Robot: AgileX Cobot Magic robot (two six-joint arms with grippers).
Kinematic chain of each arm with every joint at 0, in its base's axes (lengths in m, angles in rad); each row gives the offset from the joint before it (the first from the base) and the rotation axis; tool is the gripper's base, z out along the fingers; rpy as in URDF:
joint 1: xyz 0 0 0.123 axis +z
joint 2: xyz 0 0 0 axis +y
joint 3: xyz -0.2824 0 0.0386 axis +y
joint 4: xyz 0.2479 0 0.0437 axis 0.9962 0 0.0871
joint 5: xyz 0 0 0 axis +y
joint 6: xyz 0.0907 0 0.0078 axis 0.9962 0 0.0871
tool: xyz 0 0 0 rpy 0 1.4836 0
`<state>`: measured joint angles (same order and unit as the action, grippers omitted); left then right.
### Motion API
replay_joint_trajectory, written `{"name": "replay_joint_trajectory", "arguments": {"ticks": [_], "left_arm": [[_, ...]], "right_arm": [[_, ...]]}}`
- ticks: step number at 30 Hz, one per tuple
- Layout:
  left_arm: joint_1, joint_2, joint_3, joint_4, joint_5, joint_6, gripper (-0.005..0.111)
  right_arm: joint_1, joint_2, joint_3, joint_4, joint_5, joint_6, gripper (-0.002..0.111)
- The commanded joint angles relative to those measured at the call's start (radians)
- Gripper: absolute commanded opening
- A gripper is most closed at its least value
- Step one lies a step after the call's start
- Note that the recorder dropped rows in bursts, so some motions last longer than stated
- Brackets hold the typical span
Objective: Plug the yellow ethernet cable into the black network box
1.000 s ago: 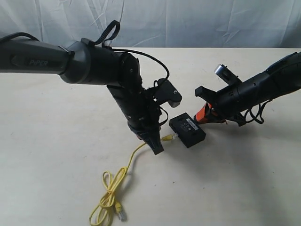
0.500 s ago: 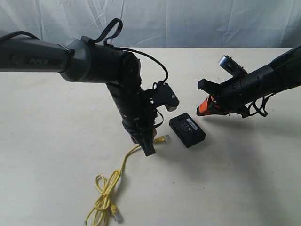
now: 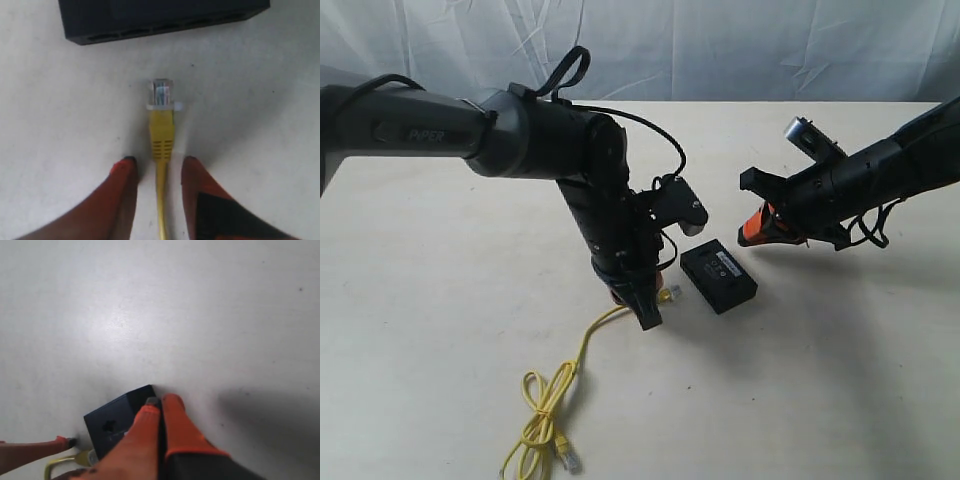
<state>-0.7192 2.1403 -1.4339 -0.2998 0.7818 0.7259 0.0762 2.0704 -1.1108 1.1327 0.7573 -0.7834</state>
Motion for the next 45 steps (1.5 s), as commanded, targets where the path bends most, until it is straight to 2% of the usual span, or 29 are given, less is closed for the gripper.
{"name": "replay_joint_trajectory", "arguments": {"ticks": [1, 8, 11, 13, 19, 23, 33, 45], "left_arm": [[0.001, 0.003, -0.010, -0.073, -0.025, 0.041, 0.032], [0.001, 0.033, -0.010, -0.073, -0.034, 0.042, 0.028], [0.001, 0.034, -0.010, -0.073, -0.032, 0.042, 0.014], [0.001, 0.034, -0.010, -0.073, -0.032, 0.042, 0.000], [0.001, 0.013, -0.012, -0.067, -0.028, 0.036, 0.000], [0.001, 0.013, -0.035, -0.067, 0.027, 0.007, 0.000], [0.001, 0.022, -0.094, -0.096, 0.037, -0.019, 0.000], [-0.002, 0.053, -0.108, -0.133, 0.044, -0.021, 0.000]], "right_arm": [[-0.005, -0.003, -0.002, -0.006, -0.004, -0.002, -0.001], [-0.005, -0.003, -0.002, -0.006, 0.003, -0.002, -0.001], [-0.005, -0.003, -0.002, -0.008, 0.006, -0.002, -0.001], [-0.005, -0.003, -0.002, -0.020, 0.006, -0.002, -0.001], [-0.005, -0.003, -0.002, -0.074, 0.016, -0.002, -0.001], [-0.001, -0.003, -0.002, -0.083, 0.023, -0.002, -0.001], [0.024, -0.003, -0.002, -0.113, 0.020, 0.016, -0.001], [0.024, -0.001, -0.002, -0.113, 0.014, 0.018, -0.001]]}}
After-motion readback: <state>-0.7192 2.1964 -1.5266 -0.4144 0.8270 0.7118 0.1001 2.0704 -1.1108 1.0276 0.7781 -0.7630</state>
